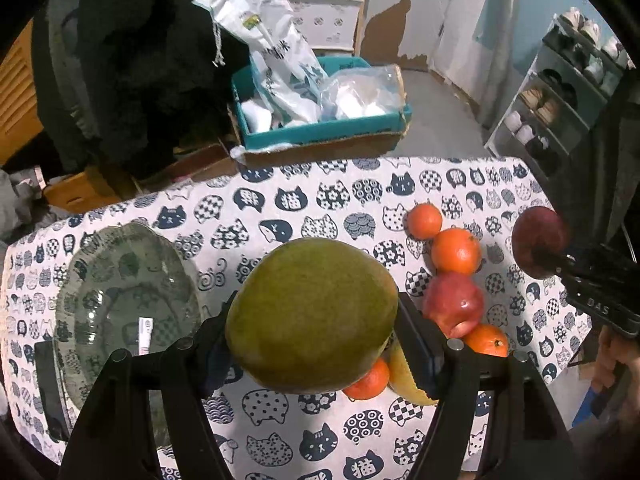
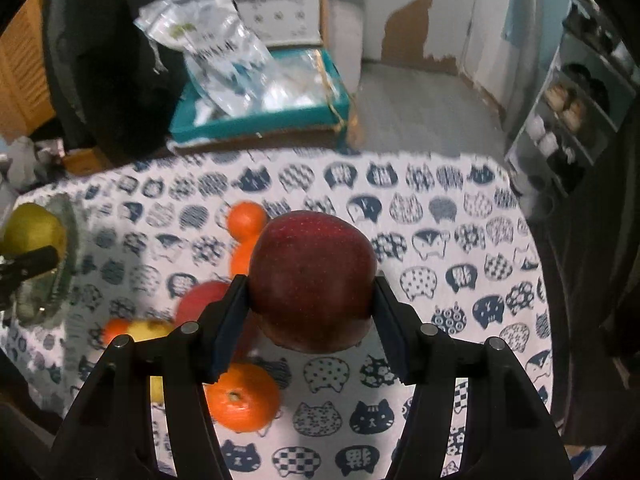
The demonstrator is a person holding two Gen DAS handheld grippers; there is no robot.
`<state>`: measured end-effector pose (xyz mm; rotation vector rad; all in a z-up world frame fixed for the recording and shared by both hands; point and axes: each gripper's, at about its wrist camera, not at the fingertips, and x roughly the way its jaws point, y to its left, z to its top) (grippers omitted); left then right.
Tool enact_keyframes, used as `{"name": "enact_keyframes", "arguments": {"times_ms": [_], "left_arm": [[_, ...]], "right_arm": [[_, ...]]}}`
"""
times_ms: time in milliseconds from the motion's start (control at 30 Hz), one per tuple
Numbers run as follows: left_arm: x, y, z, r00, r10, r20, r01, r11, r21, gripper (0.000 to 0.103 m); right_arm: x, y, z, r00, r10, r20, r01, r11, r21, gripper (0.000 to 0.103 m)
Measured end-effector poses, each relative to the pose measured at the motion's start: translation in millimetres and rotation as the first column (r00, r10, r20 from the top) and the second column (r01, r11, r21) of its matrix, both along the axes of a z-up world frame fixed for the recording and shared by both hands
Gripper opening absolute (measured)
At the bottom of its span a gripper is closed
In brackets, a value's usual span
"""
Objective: Organize fruits
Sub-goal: 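Grasp the yellow pear with the left tool while the right tool grasps the red apple, then carry the pear with the left tool while the right tool carries the apple to the green bowl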
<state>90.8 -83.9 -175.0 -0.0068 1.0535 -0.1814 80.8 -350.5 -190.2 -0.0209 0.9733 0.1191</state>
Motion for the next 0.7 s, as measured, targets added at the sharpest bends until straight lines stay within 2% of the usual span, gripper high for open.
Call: {"name": "enact_keyframes", "arguments": {"times_ms": [233,700], "left_arm": [[-13.2,16.1,28.1,0.998,0.024,0.059,-0.023,1.0,-0.014,0.074],[-40.7,62.3,66.4,0.985,0.092,0.144,-0.088,0.996,-0.036,0.074]], "right_arm": [[-15.0,21.1,40.3,0.994,0.056,0.095,-0.056,0.998,0.003,0.061],[-32.5,71.3,91.1,0.968,0.161,0.192,-0.169,0.985,0.023,0.061]]}}
